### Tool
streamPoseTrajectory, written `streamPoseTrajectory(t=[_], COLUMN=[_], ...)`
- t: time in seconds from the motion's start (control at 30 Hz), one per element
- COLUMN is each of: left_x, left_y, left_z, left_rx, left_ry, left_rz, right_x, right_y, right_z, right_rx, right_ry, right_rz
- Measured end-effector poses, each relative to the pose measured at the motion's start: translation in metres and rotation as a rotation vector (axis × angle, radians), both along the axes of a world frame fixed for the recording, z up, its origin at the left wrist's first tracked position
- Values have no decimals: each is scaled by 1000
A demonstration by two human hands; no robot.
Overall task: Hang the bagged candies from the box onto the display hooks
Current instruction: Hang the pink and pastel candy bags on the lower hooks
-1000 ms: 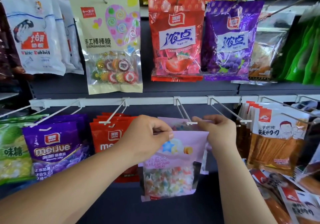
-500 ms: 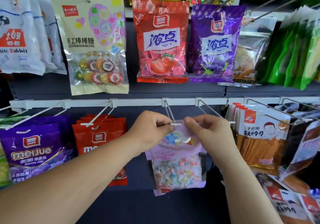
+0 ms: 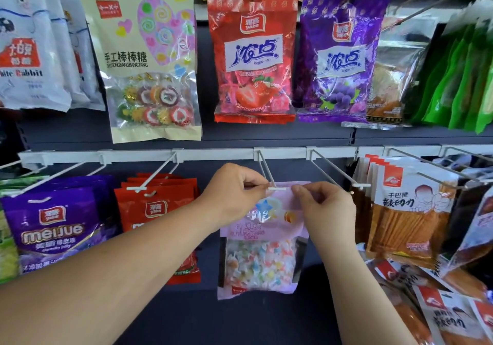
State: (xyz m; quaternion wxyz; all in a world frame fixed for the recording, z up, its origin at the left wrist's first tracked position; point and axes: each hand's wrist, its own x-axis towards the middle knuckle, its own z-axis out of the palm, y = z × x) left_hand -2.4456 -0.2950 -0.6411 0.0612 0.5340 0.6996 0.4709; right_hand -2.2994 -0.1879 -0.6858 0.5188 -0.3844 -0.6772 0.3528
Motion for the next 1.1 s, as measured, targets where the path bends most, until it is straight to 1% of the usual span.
streamPoseTrajectory(t=[0.07, 0.1, 0.17, 0.2, 0.27, 0.3, 0.37, 0.43, 0.47, 0.57, 0.67, 0.77, 0.83, 0.97, 1.1], left_x=[-11, -17, -24, -25, -26, -26, -27, -26, -24, -18, -14, -9, -1, 6, 5], left_y=[-3, -5, -13, -16, -22, -25, -30, -37, -40, -52, -68, -91, -108, -139, -166], left_z=[-4, -6, -11, -14, -23, -27, -36, -41, -44, -53, -65, -83, -101, -127, -134], left_rx=[-21, -26, -32, -31, -11, -2, 2, -11, -16, -63, -117, -120, -128, -142, -113], left_ry=[84, 132, 236, 269, 255, 222, 148, 89, 59, 16, -21, -82, -117, -209, -278], left_rz=[25, 69, 174, 211, 253, 274, 303, 309, 298, 242, 224, 269, 258, 237, 259], right_x=[-2, -2, -5, -8, -10, -9, -7, -7, -9, -15, -22, -33, -37, -39, -26], right_y=[-2, -4, -16, -22, -32, -34, -33, -36, -38, -42, -46, -55, -58, -57, -59], right_z=[-5, -9, -21, -29, -50, -61, -79, -89, -93, -100, -100, -94, -90, -86, -84], right_rx=[66, 136, 362, 487, 678, 731, 763, 780, 784, 733, 638, 514, 428, 407, 334], right_ry=[-29, -56, -123, -159, -252, -316, -425, -495, -516, -517, -480, -540, -573, -566, -472], right_rz=[-82, -140, -256, -279, -287, -288, -274, -185, -99, 97, 138, 154, 190, 231, 311])
